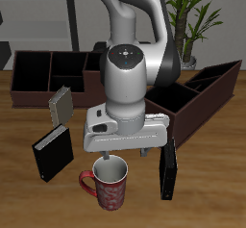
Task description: Place the red mug into the back desk caddy's right compartment
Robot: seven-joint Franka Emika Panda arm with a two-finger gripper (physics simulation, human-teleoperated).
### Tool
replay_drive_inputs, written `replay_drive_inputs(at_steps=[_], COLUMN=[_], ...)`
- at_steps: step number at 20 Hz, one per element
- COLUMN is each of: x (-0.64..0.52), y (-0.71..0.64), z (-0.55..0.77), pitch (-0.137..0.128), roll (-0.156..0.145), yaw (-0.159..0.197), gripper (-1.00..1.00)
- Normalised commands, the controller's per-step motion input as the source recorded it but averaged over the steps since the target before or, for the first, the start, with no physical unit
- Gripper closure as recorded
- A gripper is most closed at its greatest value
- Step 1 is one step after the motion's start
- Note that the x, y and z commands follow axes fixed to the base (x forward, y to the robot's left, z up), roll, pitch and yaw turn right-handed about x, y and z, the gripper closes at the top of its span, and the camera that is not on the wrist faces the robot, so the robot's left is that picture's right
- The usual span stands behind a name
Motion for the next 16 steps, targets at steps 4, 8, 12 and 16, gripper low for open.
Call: replay_drive_inputs(at_steps=[4, 8, 12, 16], x=[0.1, 0.05, 0.04, 0.06], y=[0.08, 0.02, -0.01, 0.0], z=[-0.18, -0.18, -0.19, -0.21], pitch=[0.025, 0.02, 0.024, 0.035], roll=[0.013, -0.002, -0.004, 0.011], yaw=[0.002, -0.011, -0.002, -0.007], gripper=[-1.0, -1.0, -1.0, -1.0])
